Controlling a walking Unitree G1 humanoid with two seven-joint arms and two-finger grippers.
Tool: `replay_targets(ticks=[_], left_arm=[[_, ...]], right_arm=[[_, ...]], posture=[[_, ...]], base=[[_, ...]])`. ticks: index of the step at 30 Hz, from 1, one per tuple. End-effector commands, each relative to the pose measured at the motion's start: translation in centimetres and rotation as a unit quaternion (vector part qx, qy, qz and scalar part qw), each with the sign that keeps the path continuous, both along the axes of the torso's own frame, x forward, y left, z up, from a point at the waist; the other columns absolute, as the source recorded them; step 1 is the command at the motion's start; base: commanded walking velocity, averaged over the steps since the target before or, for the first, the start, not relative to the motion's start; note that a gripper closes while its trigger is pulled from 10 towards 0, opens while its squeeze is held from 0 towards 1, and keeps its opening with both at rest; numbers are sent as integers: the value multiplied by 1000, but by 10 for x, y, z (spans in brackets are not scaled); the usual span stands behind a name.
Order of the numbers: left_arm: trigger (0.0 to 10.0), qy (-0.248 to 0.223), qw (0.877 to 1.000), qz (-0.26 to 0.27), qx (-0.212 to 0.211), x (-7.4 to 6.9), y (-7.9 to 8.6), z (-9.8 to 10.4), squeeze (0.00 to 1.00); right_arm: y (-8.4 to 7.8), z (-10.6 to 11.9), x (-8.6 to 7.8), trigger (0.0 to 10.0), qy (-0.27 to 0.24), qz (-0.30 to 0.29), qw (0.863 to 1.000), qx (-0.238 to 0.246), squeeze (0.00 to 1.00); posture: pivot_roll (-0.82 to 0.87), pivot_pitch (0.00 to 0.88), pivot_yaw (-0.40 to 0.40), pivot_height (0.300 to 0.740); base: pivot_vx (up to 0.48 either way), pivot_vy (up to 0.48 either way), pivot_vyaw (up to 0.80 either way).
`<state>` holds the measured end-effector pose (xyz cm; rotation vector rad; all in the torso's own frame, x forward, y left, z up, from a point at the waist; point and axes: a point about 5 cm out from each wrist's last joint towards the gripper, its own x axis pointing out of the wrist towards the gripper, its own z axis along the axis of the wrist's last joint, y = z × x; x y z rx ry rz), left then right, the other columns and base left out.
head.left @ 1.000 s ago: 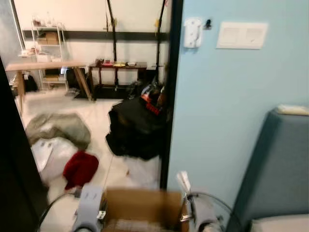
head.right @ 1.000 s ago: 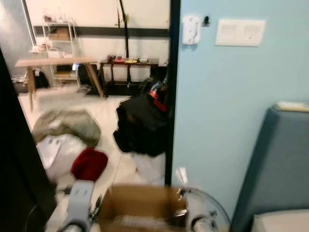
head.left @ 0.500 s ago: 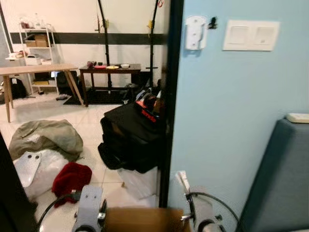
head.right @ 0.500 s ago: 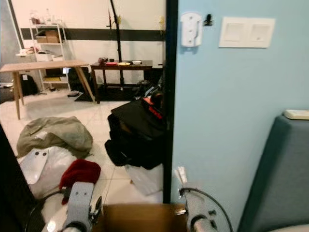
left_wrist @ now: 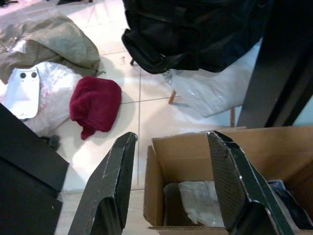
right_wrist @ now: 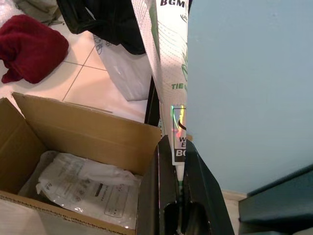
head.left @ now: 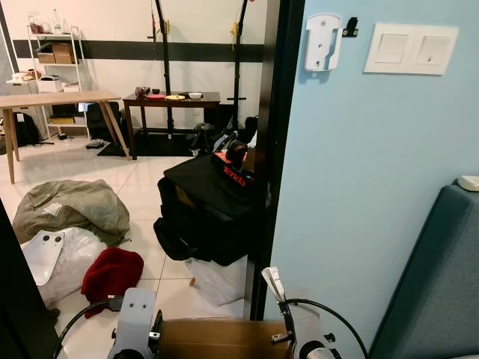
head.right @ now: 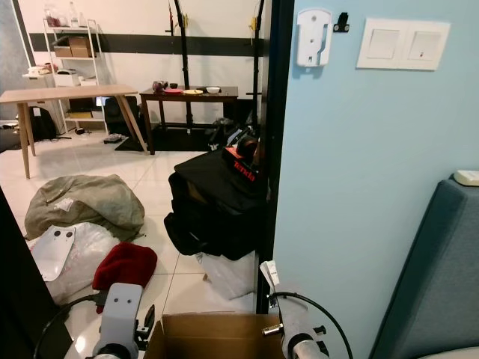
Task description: Clean up the room
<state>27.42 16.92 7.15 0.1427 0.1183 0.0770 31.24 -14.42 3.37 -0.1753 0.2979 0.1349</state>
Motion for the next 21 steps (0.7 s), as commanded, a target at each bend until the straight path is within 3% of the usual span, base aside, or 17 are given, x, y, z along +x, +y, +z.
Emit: replay_targets(ticks=[1, 21], left_arm=[[10000, 13, 1000, 2, 1, -3, -1, -4, 0], [10000, 33, 999, 14, -1, -1, 3, -9, 0]], right_arm=[[-2, -5, -3, 10000, 13, -6, 1000, 6, 0], [13, -11, -5, 10000, 65, 56, 996, 12, 0]], posture=[[-21, 43, -35, 740], [-24, 46, -42, 740]], base=[[0, -480, 0], [0, -24, 0]])
